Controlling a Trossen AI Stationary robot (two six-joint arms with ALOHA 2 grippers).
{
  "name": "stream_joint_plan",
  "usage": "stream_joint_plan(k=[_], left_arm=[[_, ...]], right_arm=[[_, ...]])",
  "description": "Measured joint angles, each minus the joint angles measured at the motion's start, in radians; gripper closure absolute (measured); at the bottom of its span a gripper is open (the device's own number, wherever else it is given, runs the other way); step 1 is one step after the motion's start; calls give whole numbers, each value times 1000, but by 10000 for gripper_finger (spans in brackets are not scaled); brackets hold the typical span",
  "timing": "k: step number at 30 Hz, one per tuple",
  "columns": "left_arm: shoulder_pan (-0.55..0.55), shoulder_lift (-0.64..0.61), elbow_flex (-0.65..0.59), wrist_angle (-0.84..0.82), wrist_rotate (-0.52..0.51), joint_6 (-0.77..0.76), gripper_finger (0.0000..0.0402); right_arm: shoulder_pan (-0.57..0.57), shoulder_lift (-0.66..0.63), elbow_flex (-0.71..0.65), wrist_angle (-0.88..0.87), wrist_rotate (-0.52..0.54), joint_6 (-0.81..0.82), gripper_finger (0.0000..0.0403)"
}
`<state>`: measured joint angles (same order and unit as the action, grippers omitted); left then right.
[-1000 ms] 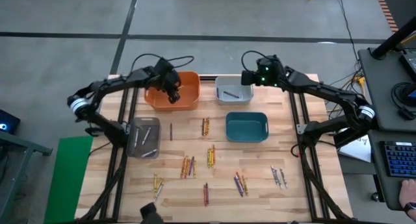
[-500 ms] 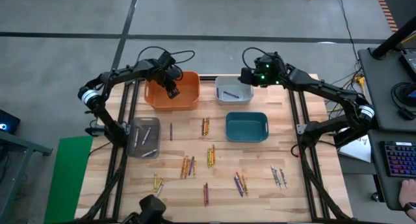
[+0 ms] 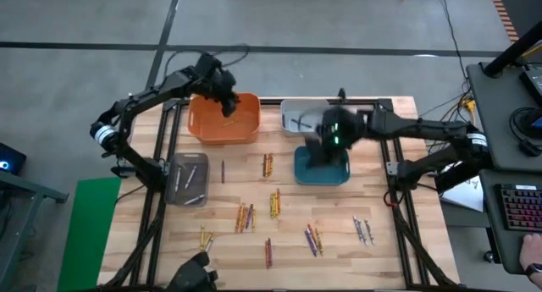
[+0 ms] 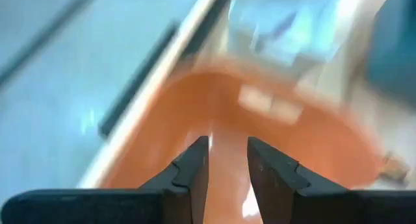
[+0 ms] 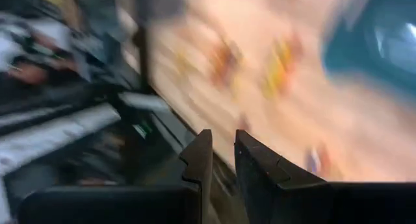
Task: Sort crayons
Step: Put the white crayon into the black bin
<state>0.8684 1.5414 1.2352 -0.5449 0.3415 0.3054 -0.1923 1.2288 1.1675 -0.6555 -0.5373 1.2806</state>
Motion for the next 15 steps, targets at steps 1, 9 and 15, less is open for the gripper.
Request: stream_joint_plan(k=[1,9,15], left_arm=[[0,-15,19,9,11,0,313],[-1,-56,203,31,16,-1,313],[-1,-57,283,30,16,-10,312]], right_arm=[[43,0,0,-53,-2,27,346],[350,-3,-33,-405,-6,265,346],[500,-8,-134,-431,-12,373,346]])
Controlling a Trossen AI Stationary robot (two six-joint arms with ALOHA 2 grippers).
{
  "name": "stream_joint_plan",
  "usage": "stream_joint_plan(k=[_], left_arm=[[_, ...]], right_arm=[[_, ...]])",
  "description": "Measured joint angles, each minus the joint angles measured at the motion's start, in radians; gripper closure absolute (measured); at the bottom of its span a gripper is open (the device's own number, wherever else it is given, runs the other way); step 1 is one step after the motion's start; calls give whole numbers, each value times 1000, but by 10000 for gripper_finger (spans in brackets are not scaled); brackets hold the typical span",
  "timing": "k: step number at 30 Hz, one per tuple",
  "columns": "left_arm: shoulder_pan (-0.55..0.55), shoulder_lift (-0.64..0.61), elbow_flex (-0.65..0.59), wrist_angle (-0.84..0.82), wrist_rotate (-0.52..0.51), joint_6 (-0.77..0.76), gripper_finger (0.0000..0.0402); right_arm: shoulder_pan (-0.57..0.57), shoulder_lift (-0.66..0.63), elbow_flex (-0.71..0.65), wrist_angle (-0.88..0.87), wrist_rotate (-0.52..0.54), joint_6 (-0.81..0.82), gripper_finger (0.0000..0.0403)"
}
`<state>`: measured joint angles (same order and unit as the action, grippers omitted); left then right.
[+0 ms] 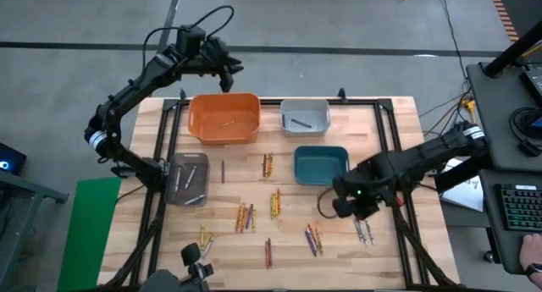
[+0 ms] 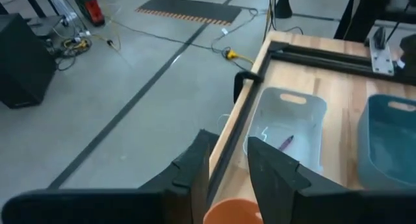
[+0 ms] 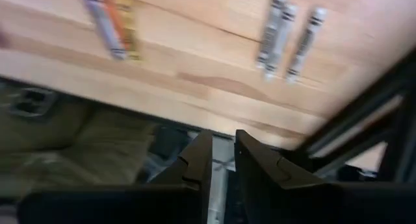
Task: Sort crayons
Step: Put the white crayon into the black bin
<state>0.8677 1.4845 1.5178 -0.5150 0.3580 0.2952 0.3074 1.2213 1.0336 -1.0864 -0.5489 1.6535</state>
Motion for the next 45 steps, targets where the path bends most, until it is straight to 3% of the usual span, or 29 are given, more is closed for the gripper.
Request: stream_joint_plan(k=[13,27,33,45], left_arm=[[0,-3,11,-5,0,-35,312],[0,-3,11,-28,0,-40,312],[0,-3,10,-35,0,-43,312],[0,-3,10,-34,0,-44,312]], right_arm=[[90,-3,-206,89,-9,3,341],[90,1,-412,234,71,-6,259],[89,1,-476,378,80,37,262],[90,1,-522,392,107,56,283]])
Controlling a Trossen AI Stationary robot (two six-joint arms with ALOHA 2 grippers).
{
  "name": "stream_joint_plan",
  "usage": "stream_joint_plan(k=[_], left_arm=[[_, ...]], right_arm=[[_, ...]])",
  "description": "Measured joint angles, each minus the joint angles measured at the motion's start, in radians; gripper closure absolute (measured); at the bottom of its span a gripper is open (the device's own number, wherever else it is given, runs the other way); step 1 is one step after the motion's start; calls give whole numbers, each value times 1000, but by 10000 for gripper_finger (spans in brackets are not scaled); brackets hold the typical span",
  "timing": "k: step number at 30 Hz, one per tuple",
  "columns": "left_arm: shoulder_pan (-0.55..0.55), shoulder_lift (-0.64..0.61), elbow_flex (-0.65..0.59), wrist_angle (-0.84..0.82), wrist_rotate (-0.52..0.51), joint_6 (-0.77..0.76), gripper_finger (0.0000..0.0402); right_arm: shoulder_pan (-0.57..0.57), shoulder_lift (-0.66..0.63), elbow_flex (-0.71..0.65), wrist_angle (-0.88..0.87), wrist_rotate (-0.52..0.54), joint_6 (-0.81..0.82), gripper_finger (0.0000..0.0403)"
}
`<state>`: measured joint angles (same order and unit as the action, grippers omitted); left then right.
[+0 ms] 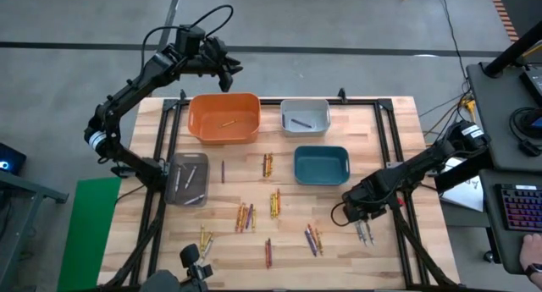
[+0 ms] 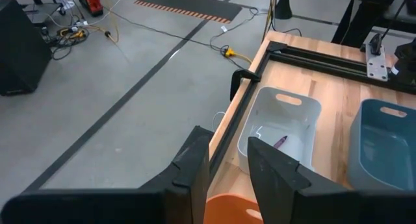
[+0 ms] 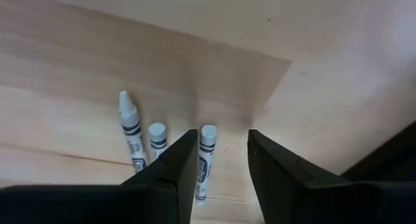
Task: Sort crayons
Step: Put the white crayon into the black bin
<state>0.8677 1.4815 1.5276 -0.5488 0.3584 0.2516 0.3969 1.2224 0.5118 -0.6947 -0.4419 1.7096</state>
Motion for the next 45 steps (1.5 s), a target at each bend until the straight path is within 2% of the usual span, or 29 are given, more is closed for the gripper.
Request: stream_joint_plan(k=[10,22,29,34,40,45], left_arm=[[0,0,0,1,0,0,312],[0,0,0,2,0,0,312],[0,0,0,11,0,-1,312],[0,0,0,29,0,-20,312],[0,-18,0,57,0,-62,313],[0,-51,0,111,1,-100,313]], right_arm=[[0,4,-19,9,5,-1,312],[0,37,-19,31,17,-1,389],[0,5,4,-6,48,8,393],[-2,-33,92,-104,91,10,395],[-50,-91,250,-194,239,2,395],[-159,-115,393,-219,466,-107,395]])
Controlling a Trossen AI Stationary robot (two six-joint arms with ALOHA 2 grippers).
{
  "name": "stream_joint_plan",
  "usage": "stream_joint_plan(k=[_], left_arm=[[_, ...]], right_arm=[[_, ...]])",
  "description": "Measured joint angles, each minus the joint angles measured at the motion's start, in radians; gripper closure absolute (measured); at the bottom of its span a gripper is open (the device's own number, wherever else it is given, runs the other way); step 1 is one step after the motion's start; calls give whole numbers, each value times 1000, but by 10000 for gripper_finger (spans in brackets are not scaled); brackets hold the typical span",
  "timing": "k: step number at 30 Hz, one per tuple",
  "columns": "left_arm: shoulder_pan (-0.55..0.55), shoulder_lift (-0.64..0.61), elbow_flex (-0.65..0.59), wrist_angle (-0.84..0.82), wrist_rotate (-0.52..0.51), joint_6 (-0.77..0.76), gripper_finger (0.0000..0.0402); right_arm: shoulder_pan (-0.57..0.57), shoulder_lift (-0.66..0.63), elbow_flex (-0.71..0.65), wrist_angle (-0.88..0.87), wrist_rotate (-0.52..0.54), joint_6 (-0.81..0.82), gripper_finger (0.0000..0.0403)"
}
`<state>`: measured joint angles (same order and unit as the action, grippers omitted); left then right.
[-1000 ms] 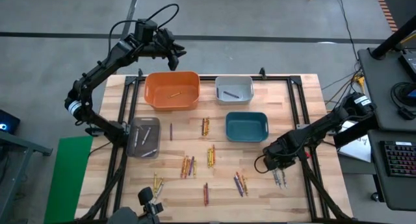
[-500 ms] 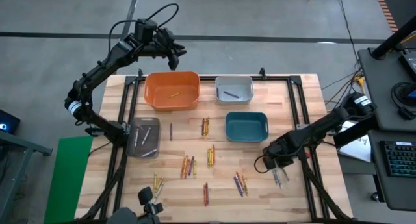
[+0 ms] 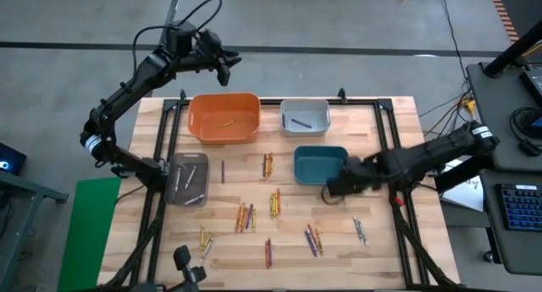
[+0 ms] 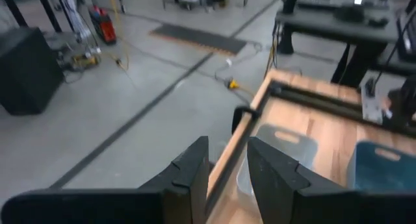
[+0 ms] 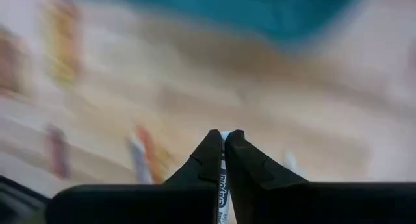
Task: Sort crayons
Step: Put the white crayon into the black bin
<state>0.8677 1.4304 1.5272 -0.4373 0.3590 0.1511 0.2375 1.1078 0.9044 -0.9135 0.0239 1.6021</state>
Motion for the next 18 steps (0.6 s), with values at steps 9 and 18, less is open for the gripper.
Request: stream_joint_plan(k=[9,18], left_arm=[[0,-84,30,44,0,-71,313],[-9,-223,35,23,1,-351,313]], right_arm=[[-354,68,199,254,152,-611,395],[-587,316,268,956,-109,-1160,394]])
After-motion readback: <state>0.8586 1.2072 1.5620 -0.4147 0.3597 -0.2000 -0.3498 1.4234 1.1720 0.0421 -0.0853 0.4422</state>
